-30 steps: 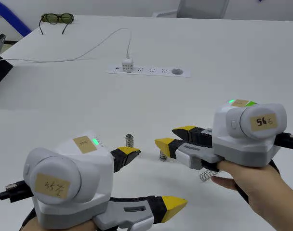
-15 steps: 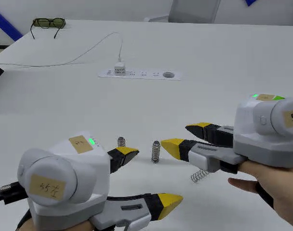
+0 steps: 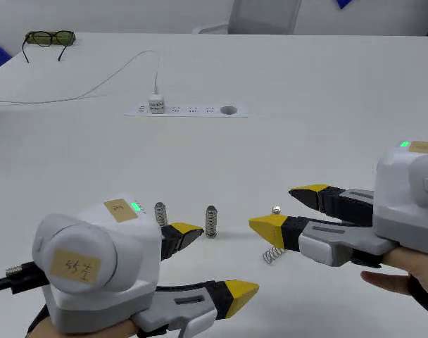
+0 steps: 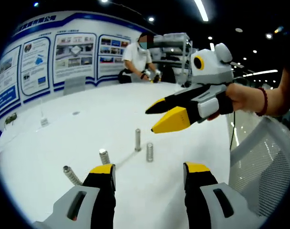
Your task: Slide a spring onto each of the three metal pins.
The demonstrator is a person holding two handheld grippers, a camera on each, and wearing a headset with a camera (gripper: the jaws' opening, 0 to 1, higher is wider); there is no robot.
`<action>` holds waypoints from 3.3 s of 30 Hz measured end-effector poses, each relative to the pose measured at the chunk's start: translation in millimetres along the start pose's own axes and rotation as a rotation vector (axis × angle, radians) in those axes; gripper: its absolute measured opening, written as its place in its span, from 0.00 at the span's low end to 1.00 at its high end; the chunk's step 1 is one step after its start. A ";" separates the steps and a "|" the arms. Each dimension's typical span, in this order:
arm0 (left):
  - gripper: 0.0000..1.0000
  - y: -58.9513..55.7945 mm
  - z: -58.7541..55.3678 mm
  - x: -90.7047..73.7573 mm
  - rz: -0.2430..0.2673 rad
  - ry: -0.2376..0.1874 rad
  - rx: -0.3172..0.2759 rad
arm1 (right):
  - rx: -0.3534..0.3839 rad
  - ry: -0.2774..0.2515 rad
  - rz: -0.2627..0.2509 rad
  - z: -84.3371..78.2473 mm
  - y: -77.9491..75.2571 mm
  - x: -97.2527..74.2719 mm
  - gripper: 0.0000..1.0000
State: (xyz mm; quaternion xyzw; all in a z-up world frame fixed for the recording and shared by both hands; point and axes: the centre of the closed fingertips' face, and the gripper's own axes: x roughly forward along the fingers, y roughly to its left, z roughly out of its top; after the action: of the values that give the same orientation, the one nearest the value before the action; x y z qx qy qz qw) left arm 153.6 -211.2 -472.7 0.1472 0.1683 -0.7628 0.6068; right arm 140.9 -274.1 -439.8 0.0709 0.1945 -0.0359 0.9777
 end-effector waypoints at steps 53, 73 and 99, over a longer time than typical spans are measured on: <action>0.24 -2.0 -21.6 89.9 -0.023 0.068 0.021 | -0.001 0.021 -0.034 -44.0 1.0 -49.2 0.52; 0.12 -0.7 -27.0 97.3 -0.035 0.106 0.045 | 0.074 0.035 -0.058 -53.0 -7.1 -49.2 0.50; 0.10 -15.0 13.1 56.1 -0.086 -0.010 0.122 | 0.161 -0.043 -0.067 -28.8 -13.4 -56.0 0.48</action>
State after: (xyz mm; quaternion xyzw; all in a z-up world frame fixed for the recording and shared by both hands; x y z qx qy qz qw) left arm 126.4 -263.0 -483.8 0.1726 0.1246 -0.7977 0.5642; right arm 77.1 -280.6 -446.2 0.1420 0.1722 -0.0856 0.9710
